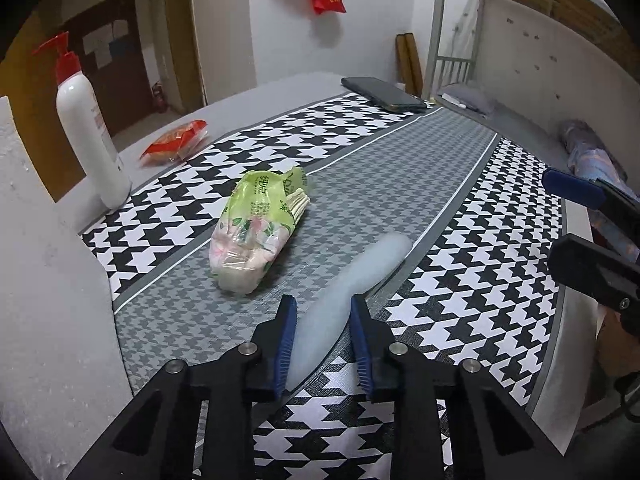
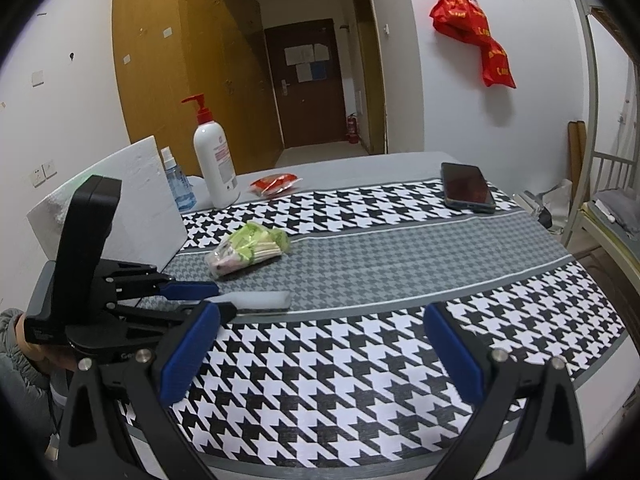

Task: Organize soft objects
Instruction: 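Close the left gripper on the white foam strip and lift it, then hold the foam strip in the left gripper while the right gripper approaches the snack bag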

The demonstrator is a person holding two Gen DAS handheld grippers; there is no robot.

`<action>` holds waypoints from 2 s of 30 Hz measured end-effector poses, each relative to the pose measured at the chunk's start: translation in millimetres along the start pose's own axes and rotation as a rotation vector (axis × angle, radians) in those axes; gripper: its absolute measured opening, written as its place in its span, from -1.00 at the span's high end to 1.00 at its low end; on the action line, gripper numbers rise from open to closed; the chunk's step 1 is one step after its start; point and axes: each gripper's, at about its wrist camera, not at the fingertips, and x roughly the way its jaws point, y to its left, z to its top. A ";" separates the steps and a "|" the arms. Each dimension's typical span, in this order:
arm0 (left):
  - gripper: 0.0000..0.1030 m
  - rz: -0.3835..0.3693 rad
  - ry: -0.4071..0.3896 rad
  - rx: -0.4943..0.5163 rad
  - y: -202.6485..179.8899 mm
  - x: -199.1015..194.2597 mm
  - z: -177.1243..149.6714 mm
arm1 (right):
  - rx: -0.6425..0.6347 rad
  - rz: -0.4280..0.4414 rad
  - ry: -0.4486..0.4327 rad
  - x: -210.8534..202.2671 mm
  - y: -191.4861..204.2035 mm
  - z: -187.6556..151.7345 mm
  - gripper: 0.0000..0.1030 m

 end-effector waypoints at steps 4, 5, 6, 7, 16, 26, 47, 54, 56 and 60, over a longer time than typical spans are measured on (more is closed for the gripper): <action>0.64 -0.018 -0.017 -0.036 4.6 -4.3 -1.2 | -0.004 -0.004 0.005 0.2 1.0 -0.2 -1.00; 0.65 -0.022 -0.020 -0.044 5.3 -5.3 -1.7 | -0.005 -0.005 0.006 0.4 1.2 -0.2 -1.00; 0.66 -0.029 -0.021 -0.055 6.4 -6.5 -2.5 | -0.005 -0.007 0.006 0.7 1.8 -0.1 -1.00; 0.66 -0.031 -0.025 -0.060 7.2 -7.2 -2.7 | -0.007 -0.008 0.007 0.7 2.0 -0.1 -1.00; 0.80 -0.037 -0.062 -0.026 -2.3 -19.6 -7.9 | -0.019 -0.027 0.017 3.1 4.5 4.7 -1.00; 0.72 -0.021 -0.040 -0.045 4.8 -15.7 -8.7 | -0.039 -0.023 0.016 0.2 6.3 3.5 -1.00; 0.84 -0.027 -0.093 -0.067 0.9 -31.3 -11.0 | -0.081 -0.022 0.048 1.1 7.4 6.4 -1.00; 0.84 0.091 -0.223 -0.105 -9.6 -70.3 -18.7 | -0.098 -0.024 0.030 2.4 10.8 19.8 -1.00; 0.84 0.143 -0.264 -0.120 -13.4 -83.1 -24.5 | -0.102 -0.012 0.027 3.6 11.7 24.3 -1.00; 0.84 0.177 -0.328 -0.183 -12.6 -109.4 -38.7 | -0.126 -0.002 0.012 7.3 17.1 31.5 -1.00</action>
